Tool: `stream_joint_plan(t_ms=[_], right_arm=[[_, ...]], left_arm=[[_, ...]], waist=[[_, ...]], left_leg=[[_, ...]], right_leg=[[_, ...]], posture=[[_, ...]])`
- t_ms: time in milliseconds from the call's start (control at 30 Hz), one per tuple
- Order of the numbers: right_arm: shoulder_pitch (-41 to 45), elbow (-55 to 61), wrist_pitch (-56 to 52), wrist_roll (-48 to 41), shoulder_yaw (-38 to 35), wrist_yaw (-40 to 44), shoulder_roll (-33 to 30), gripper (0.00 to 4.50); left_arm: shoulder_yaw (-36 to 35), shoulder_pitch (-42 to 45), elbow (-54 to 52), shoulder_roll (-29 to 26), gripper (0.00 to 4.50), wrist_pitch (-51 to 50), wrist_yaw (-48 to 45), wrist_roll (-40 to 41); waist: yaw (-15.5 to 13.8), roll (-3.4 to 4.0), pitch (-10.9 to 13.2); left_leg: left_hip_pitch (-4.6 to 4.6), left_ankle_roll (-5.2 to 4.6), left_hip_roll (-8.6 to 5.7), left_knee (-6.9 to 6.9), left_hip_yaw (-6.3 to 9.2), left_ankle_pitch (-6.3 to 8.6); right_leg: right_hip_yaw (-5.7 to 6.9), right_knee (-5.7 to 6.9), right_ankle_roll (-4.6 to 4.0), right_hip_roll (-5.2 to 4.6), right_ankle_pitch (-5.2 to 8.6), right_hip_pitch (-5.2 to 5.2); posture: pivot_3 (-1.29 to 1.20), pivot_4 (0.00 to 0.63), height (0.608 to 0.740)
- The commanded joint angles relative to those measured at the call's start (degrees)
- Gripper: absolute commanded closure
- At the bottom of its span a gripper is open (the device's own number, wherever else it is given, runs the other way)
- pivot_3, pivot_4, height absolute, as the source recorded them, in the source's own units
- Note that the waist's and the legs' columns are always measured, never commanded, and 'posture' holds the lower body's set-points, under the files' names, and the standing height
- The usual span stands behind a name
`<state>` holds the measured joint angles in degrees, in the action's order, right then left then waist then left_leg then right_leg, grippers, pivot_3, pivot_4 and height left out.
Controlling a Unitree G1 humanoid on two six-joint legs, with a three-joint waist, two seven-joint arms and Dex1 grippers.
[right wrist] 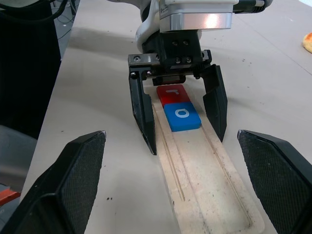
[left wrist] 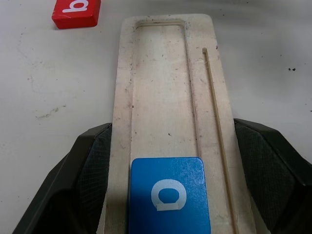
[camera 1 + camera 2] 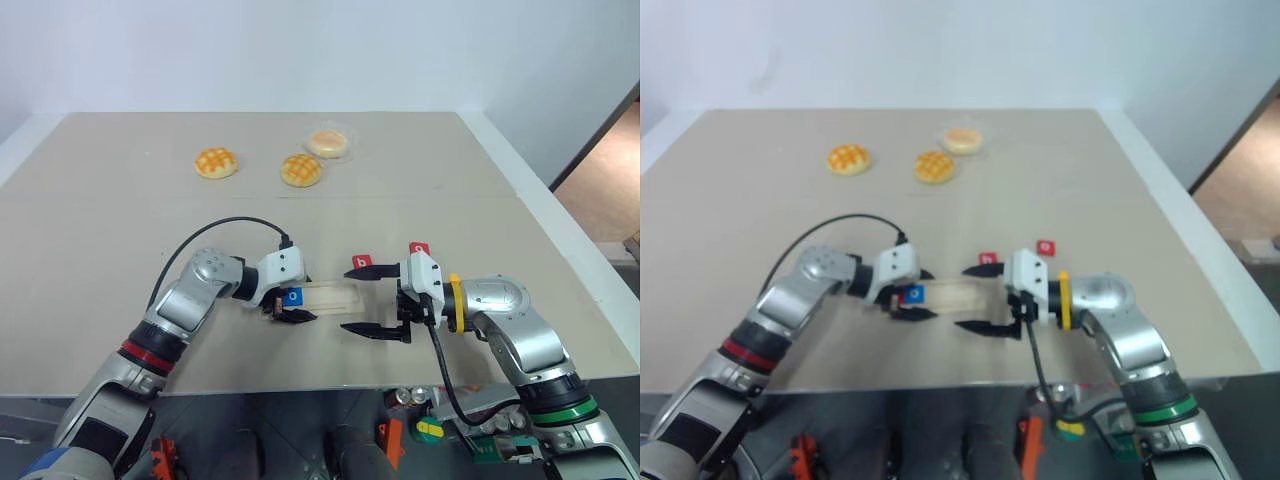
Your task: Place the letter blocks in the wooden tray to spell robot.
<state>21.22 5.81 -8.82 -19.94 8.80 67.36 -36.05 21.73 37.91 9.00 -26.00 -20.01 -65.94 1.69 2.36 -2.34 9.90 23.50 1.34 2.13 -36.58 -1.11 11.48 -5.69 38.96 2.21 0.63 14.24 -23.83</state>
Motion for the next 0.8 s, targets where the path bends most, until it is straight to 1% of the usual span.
stream_joint_plan(t_ms=[33,167,200,233,300,333,600,633,733,767,800], right_arm=[[0.2,1.6,0.3,-0.5,-2.0,-0.6,-0.6,0.00],[0.5,0.6,0.5,-0.5,-2.4,-0.8,-0.7,0.00],[0.6,0.3,0.6,-0.4,-2.5,-0.7,-0.7,0.00],[0.7,0.0,0.7,-0.4,-2.5,-0.8,-0.7,0.00],[1.1,-0.4,0.4,-0.5,-2.7,-1.1,-0.4,0.00],[1.3,-0.6,0.1,-0.7,-2.9,-1.3,-0.3,0.00],[3.4,-2.4,-0.9,-0.9,-3.2,-2.6,0.3,0.00],[4.1,-2.7,-1.9,-1.0,-3.4,-3.4,0.7,0.00],[9.0,-5.3,-5.9,-1.0,-3.7,-7.2,2.9,0.00],[10.8,-7.2,-6.1,-0.1,-3.1,-7.8,3.4,0.00],[12.1,-9.0,-5.9,0.8,-2.6,-8.0,3.7,0.00]], left_arm=[[1.3,0.5,0.5,0.3,1.22,0.5,-0.6,-0.6],[1.2,0.4,1.1,-0.4,1.22,1.8,-1.1,-1.1],[1.1,0.5,1.4,-0.5,0.72,2.4,-1.1,-1.3],[1.0,0.7,1.6,-0.6,0.72,2.8,-1.2,-1.3],[0.3,0.8,1.8,-0.8,0.16,2.6,-1.8,-0.5],[0.0,0.8,1.6,-0.8,0.07,2.3,-1.9,-0.1],[-3.1,1.2,-0.7,-2.4,0.07,2.5,-3.5,2.8],[-4.3,1.1,-1.9,-2.6,0.07,1.5,-4.0,4.5],[-13.6,-2.9,-7.6,-2.7,0.07,-1.7,-5.8,16.6],[-16.5,-5.0,-10.0,-2.1,0.07,-3.2,-4.9,20.1],[-18.1,-6.7,-11.8,-1.6,0.07,-4.4,-3.9,21.9]], waist=[[0.0,0.00,0.0],[0.1,0.00,0.0],[0.1,0.00,0.0],[0.1,0.00,0.0],[0.1,0.00,0.0],[0.1,0.00,0.0],[0.3,0.01,0.0],[0.3,0.01,0.0],[0.4,0.02,0.0],[0.5,0.04,0.0],[1.1,0.10,0.1]], left_leg=[[0.00,0.00,-0.03,-0.02,0.00,0.00],[0.00,0.00,-0.07,-0.04,0.00,0.00],[0.00,0.00,-0.06,-0.04,0.02,0.00],[0.00,0.00,-0.06,-0.02,0.04,0.00],[0.00,0.00,-0.05,-0.01,0.09,0.00],[0.00,0.00,-0.05,-0.01,0.11,0.00],[0.01,0.00,-0.04,0.02,0.12,0.00],[0.01,0.00,-0.04,0.02,0.12,0.00],[0.02,0.00,-0.01,0.05,0.12,0.00],[0.07,0.00,0.01,0.06,0.13,0.00],[0.07,0.00,0.02,0.05,0.11,0.00]], right_leg=[[-0.01,0.00,0.03,-0.03,0.00,0.02],[-0.05,-0.05,0.10,-0.06,-0.01,0.06],[-0.04,-0.05,0.10,-0.06,-0.01,0.06],[-0.01,-0.05,0.09,-0.05,0.00,0.06],[0.02,-0.05,0.07,-0.04,0.01,0.06],[0.04,-0.04,0.06,-0.03,0.01,0.06],[0.05,-0.04,0.05,-0.02,0.04,0.04],[0.05,-0.04,0.05,-0.02,0.04,0.04],[0.04,-0.04,0.03,0.02,0.05,0.01],[0.06,-0.01,0.01,0.03,0.04,-0.06],[0.04,0.00,0.01,0.03,0.04,-0.07]], posture=[[0.00,0.150,0.740],[0.00,0.150,0.740],[0.00,0.150,0.740],[0.00,0.150,0.740],[0.00,0.150,0.740],[0.00,0.150,0.740],[0.00,0.150,0.740],[0.00,0.150,0.740],[0.00,0.150,0.740],[0.00,0.150,0.740],[0.00,0.150,0.740]])
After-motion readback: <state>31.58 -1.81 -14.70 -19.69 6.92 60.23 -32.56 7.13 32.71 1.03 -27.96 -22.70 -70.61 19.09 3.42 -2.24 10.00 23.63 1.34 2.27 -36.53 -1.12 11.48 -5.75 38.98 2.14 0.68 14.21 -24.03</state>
